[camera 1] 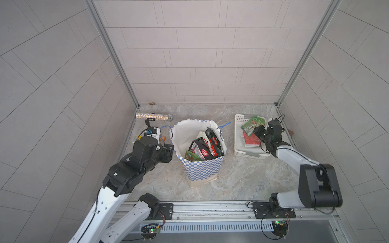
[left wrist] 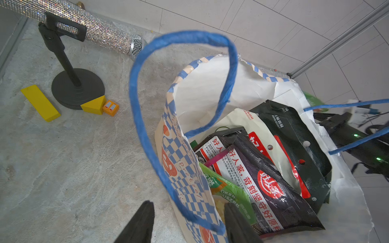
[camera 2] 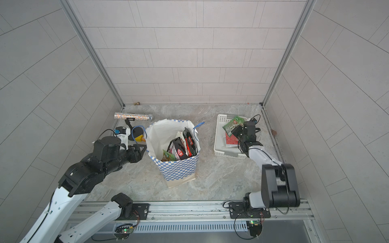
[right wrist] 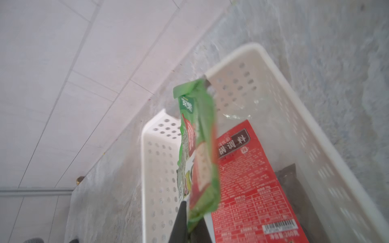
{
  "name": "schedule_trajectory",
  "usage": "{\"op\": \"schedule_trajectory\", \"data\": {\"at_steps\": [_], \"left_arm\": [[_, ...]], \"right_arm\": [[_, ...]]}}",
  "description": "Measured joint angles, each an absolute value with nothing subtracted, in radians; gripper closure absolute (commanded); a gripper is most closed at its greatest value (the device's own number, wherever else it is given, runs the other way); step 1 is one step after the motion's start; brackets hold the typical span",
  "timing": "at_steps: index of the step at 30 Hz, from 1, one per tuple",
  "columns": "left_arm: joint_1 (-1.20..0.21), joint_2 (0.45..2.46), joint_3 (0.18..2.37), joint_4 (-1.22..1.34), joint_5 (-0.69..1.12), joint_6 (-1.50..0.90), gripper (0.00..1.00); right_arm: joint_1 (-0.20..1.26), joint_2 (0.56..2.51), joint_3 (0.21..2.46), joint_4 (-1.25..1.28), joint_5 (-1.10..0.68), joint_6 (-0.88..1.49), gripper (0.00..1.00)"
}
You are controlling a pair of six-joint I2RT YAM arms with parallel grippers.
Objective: Place the condiment packets inside the bag
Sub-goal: Pick up the condiment packet from the storage box.
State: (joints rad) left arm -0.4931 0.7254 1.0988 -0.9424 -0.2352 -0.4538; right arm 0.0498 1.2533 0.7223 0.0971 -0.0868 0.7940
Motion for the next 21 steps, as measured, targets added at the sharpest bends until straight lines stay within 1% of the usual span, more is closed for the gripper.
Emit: {"op": "schedule_trajectory", "data": {"at_steps": [5, 9, 11, 15, 18, 21], "left_arm": [[-0.493, 0.699, 1.099, -0.939, -0.261, -0.455, 0.44], [-0.493, 0.692, 1.100, -0.929, -0.273, -0.458, 0.44], [-0.493, 0.692, 1.101, -0.926, -0.275, -0.461, 0.44], [-0.493, 0.690, 1.101, -0.925, -0.276, -0.471, 0.44], [-0.493, 0.685, 1.103, -0.925, -0.279, -0.476, 0.44], [-0.493, 0.678, 1.106, -0.928, -0.286, -0.477, 0.44]], "right_arm": [[0.282, 0.848, 0.774, -0.073, 0.027, 0.645, 1.00], [0.482, 0.690, 0.892, -0.175, 0.099, 0.545, 1.00], [0.590, 0.668, 0.966, -0.200, 0.123, 0.500, 1.00], [0.804, 0.694, 1.067, -0.196, 0.191, 0.419, 1.00], [0.965, 0.757, 1.105, -0.173, 0.254, 0.360, 1.00], [1.071, 0.870, 1.144, -0.149, 0.300, 0.333, 1.00]]}}
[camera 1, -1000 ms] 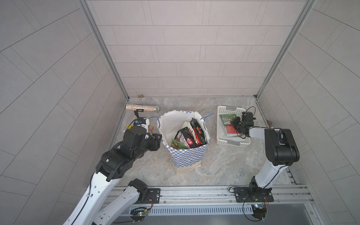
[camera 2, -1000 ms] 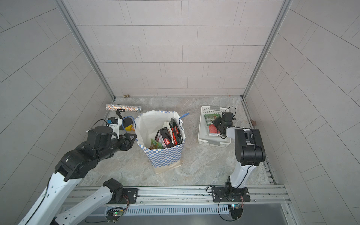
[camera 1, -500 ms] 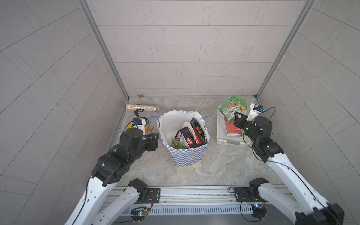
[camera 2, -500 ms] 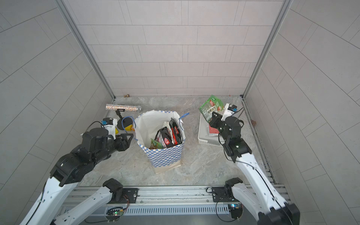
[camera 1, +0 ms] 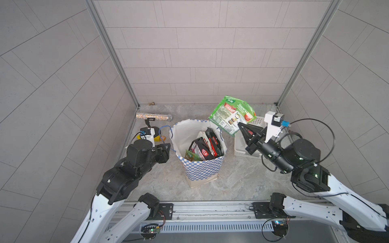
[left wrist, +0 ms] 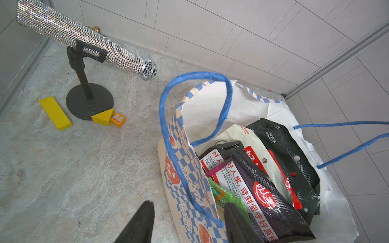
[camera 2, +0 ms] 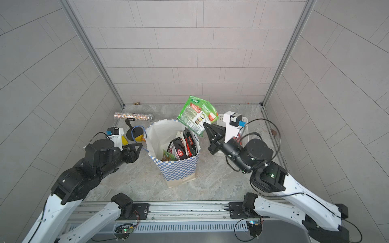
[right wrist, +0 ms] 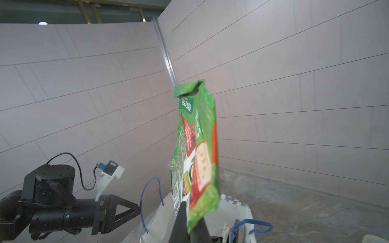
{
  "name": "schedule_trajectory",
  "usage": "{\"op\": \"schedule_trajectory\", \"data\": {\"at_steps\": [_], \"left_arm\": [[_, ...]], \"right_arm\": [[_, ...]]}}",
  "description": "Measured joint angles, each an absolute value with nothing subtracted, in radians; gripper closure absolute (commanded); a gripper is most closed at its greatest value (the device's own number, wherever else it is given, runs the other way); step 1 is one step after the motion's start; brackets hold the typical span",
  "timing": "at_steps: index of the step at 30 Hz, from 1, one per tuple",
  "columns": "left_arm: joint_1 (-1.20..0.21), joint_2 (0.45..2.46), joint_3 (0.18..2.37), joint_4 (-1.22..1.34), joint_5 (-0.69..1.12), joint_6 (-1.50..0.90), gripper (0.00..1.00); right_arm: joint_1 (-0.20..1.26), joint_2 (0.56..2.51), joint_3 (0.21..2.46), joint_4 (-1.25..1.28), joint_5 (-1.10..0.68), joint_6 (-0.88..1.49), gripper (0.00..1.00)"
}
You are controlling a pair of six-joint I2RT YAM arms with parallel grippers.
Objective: Place the condiment packets inside the bag
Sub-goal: Pick up the condiment packet from the storage box, then place the condiment packet in the paper bag.
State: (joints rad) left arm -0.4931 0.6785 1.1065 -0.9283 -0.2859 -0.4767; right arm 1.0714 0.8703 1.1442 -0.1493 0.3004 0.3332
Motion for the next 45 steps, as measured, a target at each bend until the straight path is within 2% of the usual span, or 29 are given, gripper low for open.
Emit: {"op": "schedule_trajectory", "data": {"at_steps": [8, 16, 23, 24, 28, 30, 34, 37, 40, 42, 45], "left_arm": [[-0.493, 0.665, 1.108, -0.941, -0.301, -0.480, 0.44], [-0.493, 0.665, 1.110, -0.947, -0.305, -0.479, 0.44], [-0.493, 0.665, 1.110, -0.947, -0.305, -0.479, 0.44], [-0.493, 0.665, 1.110, -0.947, -0.305, -0.479, 0.44], [-0.493, 0.665, 1.110, -0.947, -0.305, -0.479, 0.44], [-0.493, 0.665, 1.110, -0.947, -0.305, -0.479, 0.43], [-0.493, 0.665, 1.110, -0.947, -0.305, -0.479, 0.44], [-0.493, 0.665, 1.110, -0.945, -0.305, -0.479, 0.43], [-0.493, 0.665, 1.110, -0.943, -0.304, -0.479, 0.43], [-0.493, 0.665, 1.110, -0.943, -0.304, -0.479, 0.43], [-0.493, 0.665, 1.110, -0.943, -0.303, -0.479, 0.43]], "right_arm": [[1.207, 1.166, 1.174, -0.169, 0.409, 0.355, 1.00], [1.318, 1.278, 1.174, -0.176, 0.454, 0.421, 1.00], [1.337, 1.334, 1.172, -0.212, 0.429, 0.488, 1.00], [1.337, 1.336, 1.168, -0.216, 0.419, 0.492, 0.97], [1.338, 1.333, 1.150, -0.217, 0.381, 0.501, 0.72], [1.338, 1.314, 1.127, -0.218, 0.375, 0.503, 0.64], [1.320, 1.234, 1.085, -0.252, 0.376, 0.500, 0.60], [1.261, 1.150, 1.074, -0.297, 0.381, 0.484, 0.59], [1.110, 1.051, 1.064, -0.342, 0.362, 0.475, 0.51], [0.946, 0.996, 1.060, -0.379, 0.347, 0.477, 0.40], [0.631, 0.972, 1.049, -0.437, 0.277, 0.472, 0.31]]}}
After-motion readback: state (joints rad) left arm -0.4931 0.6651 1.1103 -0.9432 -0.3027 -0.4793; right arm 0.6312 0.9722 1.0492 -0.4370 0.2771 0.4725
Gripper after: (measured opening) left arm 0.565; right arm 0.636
